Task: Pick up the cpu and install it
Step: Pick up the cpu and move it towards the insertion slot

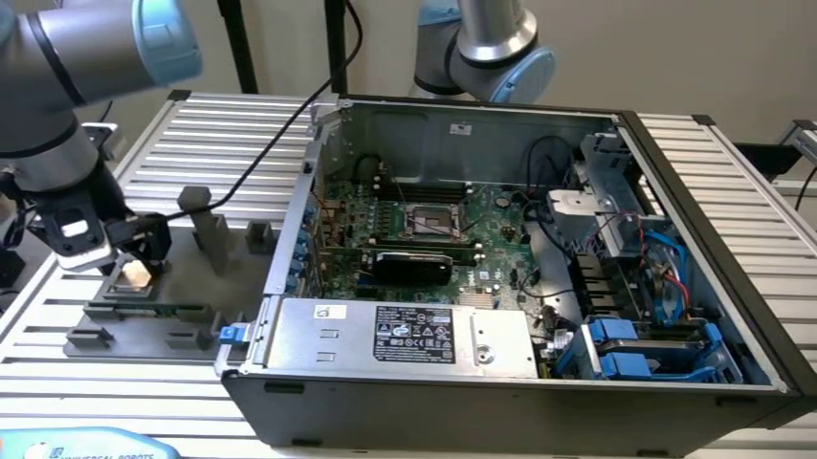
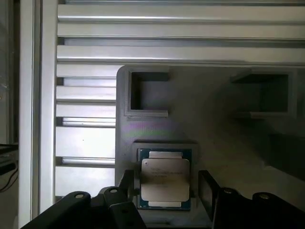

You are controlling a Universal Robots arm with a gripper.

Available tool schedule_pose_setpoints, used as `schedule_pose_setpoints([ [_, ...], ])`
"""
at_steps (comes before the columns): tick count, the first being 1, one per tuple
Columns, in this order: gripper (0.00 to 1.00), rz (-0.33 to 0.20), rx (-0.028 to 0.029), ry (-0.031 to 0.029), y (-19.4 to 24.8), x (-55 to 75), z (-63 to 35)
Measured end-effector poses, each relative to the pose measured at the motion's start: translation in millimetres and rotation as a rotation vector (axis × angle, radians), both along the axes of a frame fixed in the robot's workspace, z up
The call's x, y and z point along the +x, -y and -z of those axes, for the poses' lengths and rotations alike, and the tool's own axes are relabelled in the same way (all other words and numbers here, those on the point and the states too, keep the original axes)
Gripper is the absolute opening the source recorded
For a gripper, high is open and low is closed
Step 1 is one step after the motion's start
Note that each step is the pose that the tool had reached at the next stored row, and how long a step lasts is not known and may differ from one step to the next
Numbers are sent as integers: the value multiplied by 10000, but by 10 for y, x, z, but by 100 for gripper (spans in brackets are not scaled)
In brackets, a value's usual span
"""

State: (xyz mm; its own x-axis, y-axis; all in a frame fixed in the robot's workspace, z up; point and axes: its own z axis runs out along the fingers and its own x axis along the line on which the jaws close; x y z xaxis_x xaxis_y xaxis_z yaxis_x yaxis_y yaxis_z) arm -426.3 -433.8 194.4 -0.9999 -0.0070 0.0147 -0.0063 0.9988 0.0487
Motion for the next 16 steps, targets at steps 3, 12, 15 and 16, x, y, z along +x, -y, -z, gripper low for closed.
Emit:
schedule_pose_setpoints([
  [3,65,0,-8,-6,-1,4,18],
  [12,65,0,-76,-34,-16,8,60],
  [15,65,0,-139,-46,-26,8,65],
  [16,65,0,-157,-48,-30,8,65],
])
